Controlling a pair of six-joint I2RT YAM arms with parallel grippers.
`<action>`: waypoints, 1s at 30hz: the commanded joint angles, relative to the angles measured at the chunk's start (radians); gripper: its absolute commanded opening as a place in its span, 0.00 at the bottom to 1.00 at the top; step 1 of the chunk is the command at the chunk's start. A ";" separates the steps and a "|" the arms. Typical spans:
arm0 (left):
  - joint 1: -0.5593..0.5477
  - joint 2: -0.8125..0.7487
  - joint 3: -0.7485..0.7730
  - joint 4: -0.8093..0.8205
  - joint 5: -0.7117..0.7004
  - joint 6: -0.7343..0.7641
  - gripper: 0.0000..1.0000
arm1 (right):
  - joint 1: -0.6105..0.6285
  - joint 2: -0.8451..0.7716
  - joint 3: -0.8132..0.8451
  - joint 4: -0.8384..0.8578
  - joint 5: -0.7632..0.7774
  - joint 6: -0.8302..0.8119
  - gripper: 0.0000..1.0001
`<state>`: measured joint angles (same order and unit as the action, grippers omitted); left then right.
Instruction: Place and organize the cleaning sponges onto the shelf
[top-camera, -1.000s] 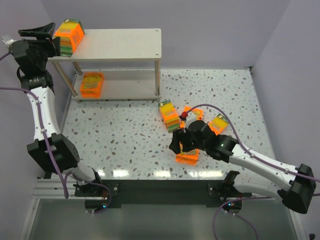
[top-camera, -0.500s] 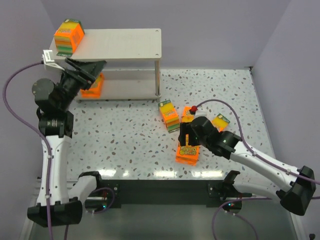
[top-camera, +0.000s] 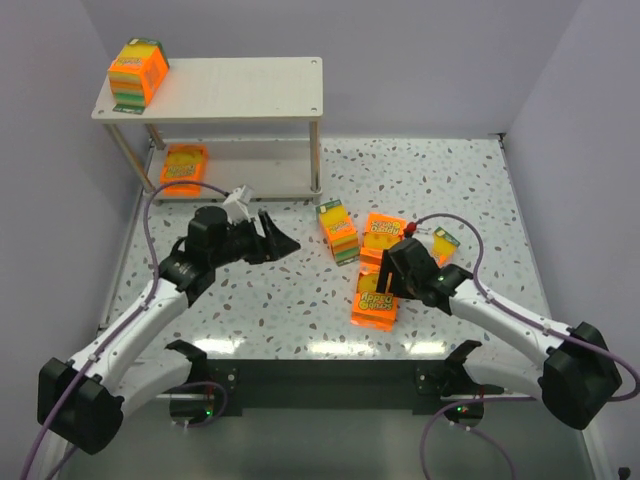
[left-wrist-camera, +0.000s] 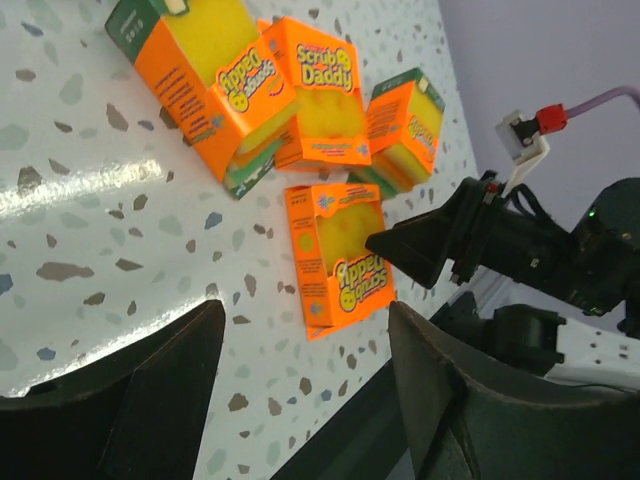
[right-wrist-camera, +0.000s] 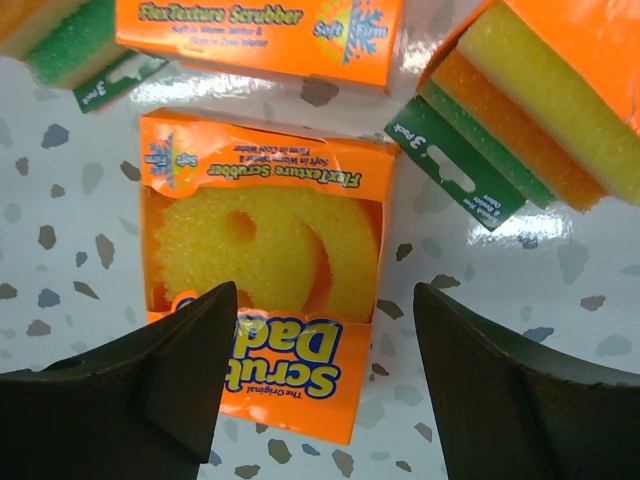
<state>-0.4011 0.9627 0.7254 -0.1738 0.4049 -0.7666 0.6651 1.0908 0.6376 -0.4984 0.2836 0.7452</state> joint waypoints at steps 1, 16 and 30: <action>-0.074 0.028 -0.044 0.034 -0.112 0.089 0.71 | -0.005 0.000 -0.050 0.109 -0.017 0.085 0.74; -0.136 -0.166 -0.320 0.036 -0.230 0.033 0.64 | 0.258 0.119 -0.217 0.582 -0.124 0.359 0.49; -0.143 -0.225 -0.291 -0.171 -0.457 0.001 0.59 | 0.456 0.415 -0.053 0.692 0.080 0.893 0.21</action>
<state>-0.5400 0.7567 0.3836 -0.2745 0.0597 -0.7513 1.1191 1.4551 0.5270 0.1879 0.2787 1.4834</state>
